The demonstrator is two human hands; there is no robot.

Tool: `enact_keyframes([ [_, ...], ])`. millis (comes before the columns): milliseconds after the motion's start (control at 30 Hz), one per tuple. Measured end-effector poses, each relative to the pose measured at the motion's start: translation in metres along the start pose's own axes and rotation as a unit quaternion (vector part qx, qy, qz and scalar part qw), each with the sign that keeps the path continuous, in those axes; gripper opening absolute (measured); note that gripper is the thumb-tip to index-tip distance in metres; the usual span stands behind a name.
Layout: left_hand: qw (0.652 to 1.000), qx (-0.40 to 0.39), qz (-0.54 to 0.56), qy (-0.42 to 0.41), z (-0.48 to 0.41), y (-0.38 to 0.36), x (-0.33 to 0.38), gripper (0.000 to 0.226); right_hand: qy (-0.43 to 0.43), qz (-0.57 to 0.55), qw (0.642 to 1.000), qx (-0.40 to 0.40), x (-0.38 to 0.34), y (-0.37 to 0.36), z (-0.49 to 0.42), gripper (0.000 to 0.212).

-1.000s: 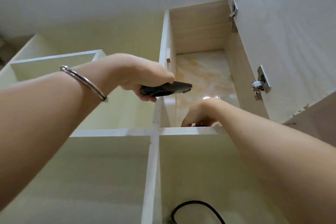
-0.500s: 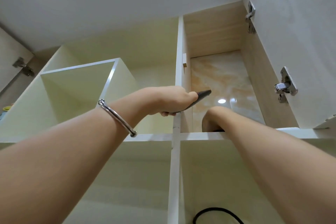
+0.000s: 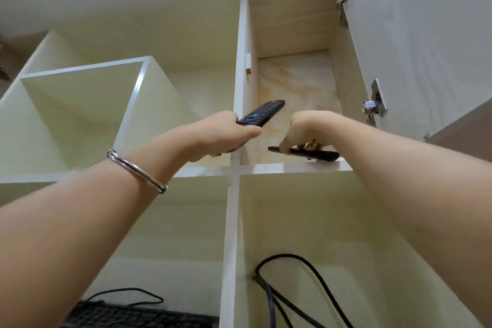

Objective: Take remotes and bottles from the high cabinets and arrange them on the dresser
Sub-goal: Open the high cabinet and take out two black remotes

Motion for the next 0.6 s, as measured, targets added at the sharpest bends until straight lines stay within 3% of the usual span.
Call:
enact_keyframes([
  [133, 0.99, 0.019, 0.139, -0.013, 0.029, 0.007, -0.002, 0.018, 0.024, -0.142, 0.985, 0.091, 0.008, 0.01, 0.018, 0.037],
  [300, 0.972, 0.076, 0.206, 0.084, 0.094, 0.017, -0.017, 0.016, 0.097, -0.323, 0.93, 0.145, 0.0, 0.004, 0.065, 0.035],
  [467, 0.955, 0.124, 0.194, 0.187, 0.185, 0.029, -0.038, 0.022, 0.159, -0.469, 0.868, 0.032, -0.026, -0.034, 0.143, 0.045],
  [600, 0.927, 0.143, 0.176, 0.298, 0.299, 0.025, -0.059, 0.025, 0.165, -0.568, 0.8, -0.098, -0.047, -0.108, 0.222, 0.035],
])
Point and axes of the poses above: each hand's wrist, its own z-axis away from the middle knuckle, its own y-axis out of the back of the hand, x = y × z, the point moved 5 cm from there along -z, towards the middle knuckle, and after that the axes turned 4 degrees about y, right-handed, at the moved point
